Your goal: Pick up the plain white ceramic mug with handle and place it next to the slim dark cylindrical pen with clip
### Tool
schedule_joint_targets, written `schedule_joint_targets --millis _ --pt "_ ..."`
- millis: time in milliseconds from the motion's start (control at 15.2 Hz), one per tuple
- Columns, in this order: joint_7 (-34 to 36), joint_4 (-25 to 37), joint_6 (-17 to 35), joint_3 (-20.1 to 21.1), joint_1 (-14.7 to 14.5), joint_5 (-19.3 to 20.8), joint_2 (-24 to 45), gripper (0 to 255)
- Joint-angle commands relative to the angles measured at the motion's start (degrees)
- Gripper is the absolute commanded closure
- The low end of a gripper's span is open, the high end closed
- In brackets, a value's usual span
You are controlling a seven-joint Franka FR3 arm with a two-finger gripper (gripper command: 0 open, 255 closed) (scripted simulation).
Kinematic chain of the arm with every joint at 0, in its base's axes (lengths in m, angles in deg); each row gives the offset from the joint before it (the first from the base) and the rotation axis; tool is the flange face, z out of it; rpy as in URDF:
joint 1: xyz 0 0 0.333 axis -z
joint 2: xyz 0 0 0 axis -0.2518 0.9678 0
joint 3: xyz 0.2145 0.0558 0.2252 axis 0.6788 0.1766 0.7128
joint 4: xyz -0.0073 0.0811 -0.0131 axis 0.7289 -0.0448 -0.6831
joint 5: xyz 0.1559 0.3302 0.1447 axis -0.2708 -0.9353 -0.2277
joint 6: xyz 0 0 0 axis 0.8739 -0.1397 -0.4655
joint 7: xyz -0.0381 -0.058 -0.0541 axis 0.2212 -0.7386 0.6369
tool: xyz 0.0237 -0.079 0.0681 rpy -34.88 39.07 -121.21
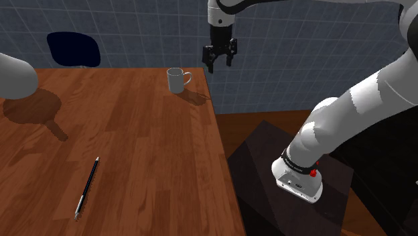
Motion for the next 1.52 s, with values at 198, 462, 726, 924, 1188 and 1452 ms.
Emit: schedule_joint_targets --millis 198,462,726,924,1188,1452 --pt "5.11 8.79 1.93 1.54 0.26 -0.15 11.93 0" --pt "9.11 17.75 1.84 2.35 0.03 0.24 21.71 0" --pt "12.8 28.34 0.52 2.63 -0.64 0.85 31.83 0" --pt "15.29 37.74 -1.44 2.49 -1.44 1.31 39.86 0" --pt "18.23 53.57 -5.89 2.02 -2.87 1.83 51.9 0" --pt "18.89 56.24 -5.7 1.84 -3.24 1.87 54.92 0"
